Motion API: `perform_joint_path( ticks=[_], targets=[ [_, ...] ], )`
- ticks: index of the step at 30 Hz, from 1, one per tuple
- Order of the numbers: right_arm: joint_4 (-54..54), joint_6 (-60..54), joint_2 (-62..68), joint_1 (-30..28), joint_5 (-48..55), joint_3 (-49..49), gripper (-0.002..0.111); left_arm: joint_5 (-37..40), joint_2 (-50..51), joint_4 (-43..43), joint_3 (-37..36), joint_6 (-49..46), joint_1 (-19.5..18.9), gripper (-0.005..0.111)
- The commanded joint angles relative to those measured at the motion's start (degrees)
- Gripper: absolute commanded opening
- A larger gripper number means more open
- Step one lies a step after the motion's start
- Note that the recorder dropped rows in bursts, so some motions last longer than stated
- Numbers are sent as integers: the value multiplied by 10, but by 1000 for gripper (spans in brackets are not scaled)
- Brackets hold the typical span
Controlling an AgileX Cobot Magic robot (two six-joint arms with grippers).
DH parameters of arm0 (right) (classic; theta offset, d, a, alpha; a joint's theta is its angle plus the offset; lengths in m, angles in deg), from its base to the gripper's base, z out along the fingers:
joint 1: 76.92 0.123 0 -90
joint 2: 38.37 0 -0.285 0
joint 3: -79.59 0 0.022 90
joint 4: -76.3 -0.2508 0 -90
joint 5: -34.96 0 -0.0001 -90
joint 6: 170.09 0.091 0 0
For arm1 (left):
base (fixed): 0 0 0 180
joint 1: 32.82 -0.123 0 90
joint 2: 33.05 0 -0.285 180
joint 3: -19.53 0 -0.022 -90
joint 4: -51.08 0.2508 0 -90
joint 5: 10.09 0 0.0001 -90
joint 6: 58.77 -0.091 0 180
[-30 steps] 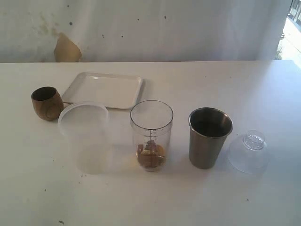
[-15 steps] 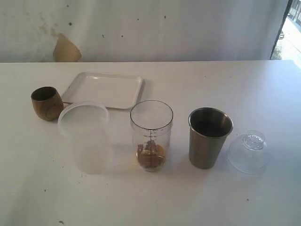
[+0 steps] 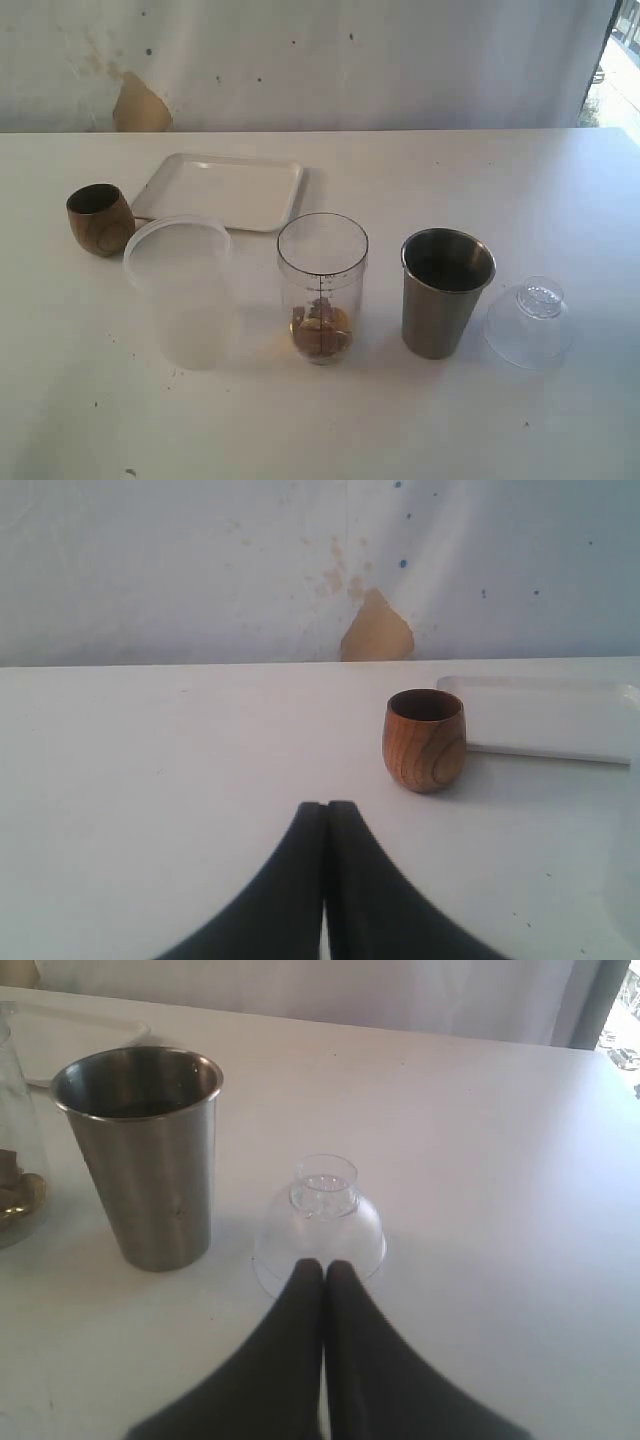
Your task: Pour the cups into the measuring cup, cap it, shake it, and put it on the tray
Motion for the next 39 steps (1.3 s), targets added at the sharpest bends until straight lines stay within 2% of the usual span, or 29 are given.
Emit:
perform_joint_path(
  ticks=[1, 4, 7, 11, 14, 16, 20, 22, 24, 26, 27, 29, 32, 34, 39],
  targets=[
    [3, -7, -2, 1, -4, 4, 0, -3, -3, 2, -3, 4, 0, 0],
    [12, -7, -2, 1, -24, 4, 0, -3, -3, 2, -3, 4, 0, 0],
    [9, -6, -2, 1, -119, 4, 0, -3, -3, 2, -3, 4, 0, 0],
    [-57, 60, -2, 1, -284, 4, 0, -4, -3, 2, -3, 4, 0, 0],
    [-57, 92, -2, 1, -379, 4, 0, -4, -3, 2, -3, 4, 0, 0],
    [-53, 129, -2, 1, -378, 4, 0, -4, -3, 2, -3, 4, 0, 0],
    [-46, 126, -2, 1, -329, 4, 3, -4, -3, 2, -3, 4, 0, 0],
    [-28, 138, 5, 1, -338, 4, 16, -4, -3, 2, -3, 4, 0, 0],
    [-5, 167, 27, 1, -369, 4, 41, -4, -3, 2, -3, 4, 0, 0],
    [20, 211, 59, 1, -405, 4, 77, -4, -3, 2, -3, 4, 0, 0],
    [39, 222, 77, 1, -415, 4, 90, -4, -3, 2, -3, 4, 0, 0],
    [91, 241, 115, 1, -437, 4, 105, -4, -3, 2, -3, 4, 0, 0],
    [212, 297, 188, 1, -519, 4, 105, -4, -3, 2, -3, 4, 0, 0],
    [255, 309, 232, 1, -568, 4, 105, -4, -3, 2, -3, 4, 0, 0],
    [299, 304, 378, 1, -590, 4, 105, -4, -3, 2, -3, 4, 0, 0]
  ],
)
